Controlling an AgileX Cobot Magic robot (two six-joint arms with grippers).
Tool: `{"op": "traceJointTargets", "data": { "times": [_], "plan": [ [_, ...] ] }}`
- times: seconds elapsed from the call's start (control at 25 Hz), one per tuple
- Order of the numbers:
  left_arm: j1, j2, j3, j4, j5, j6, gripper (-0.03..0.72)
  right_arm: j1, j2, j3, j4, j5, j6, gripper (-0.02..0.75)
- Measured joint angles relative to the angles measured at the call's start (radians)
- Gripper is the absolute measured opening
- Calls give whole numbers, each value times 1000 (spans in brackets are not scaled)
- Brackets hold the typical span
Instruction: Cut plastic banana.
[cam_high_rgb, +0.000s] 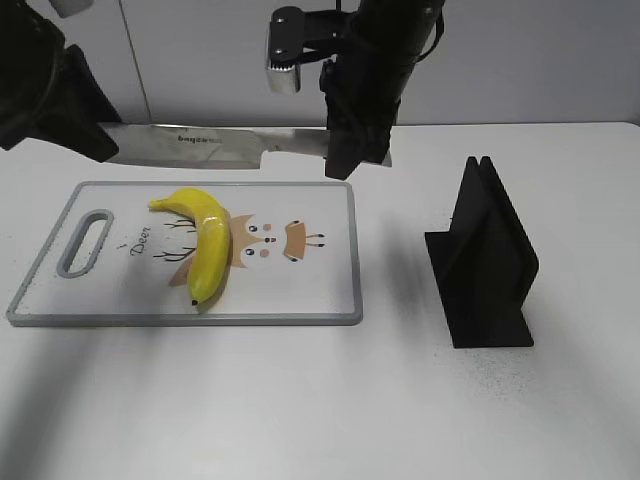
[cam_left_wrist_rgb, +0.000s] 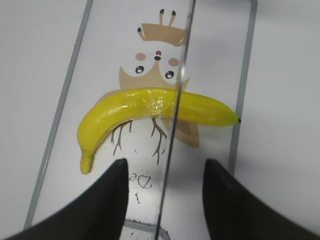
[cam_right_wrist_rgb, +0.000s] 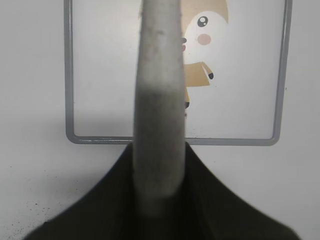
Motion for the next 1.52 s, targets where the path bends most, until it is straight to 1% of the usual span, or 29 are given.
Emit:
{"op": "traceJointTargets", "data": {
  "times": [0.12, 0.32, 0.4, 0.44, 0.68, 0.88, 1.12, 1.32, 1.52],
  "plan": [
    [-29, 10, 0, 8, -26, 2, 343, 0, 4, 0, 0, 0, -1, 162],
    [-50, 10, -1, 46, -60, 2, 108, 0, 4, 0, 0, 0, -1, 162],
    [-50, 10, -1, 67, -60, 3, 39, 0, 4, 0, 0, -5, -1, 162],
    [-50, 10, -1, 75, -61, 3, 21, 0, 5, 0, 0, -5, 0, 162],
    [-52, 11, -1, 85, -70, 8, 6, 0, 5, 0, -5, -12, 0, 162],
    [-58, 59, -4, 67, -87, 9, 5, 3, 6, 0, -84, -18, 16, 160],
    [-81, 94, -4, 76, -122, 9, 4, 4, 27, -6, -106, -17, 27, 160],
    [-83, 113, -4, 87, -142, 9, 2, 4, 56, -9, -118, -20, 31, 161],
    [-84, 213, -6, 63, -171, 9, 2, 4, 110, -13, -148, -37, 38, 161]
  ]
}}
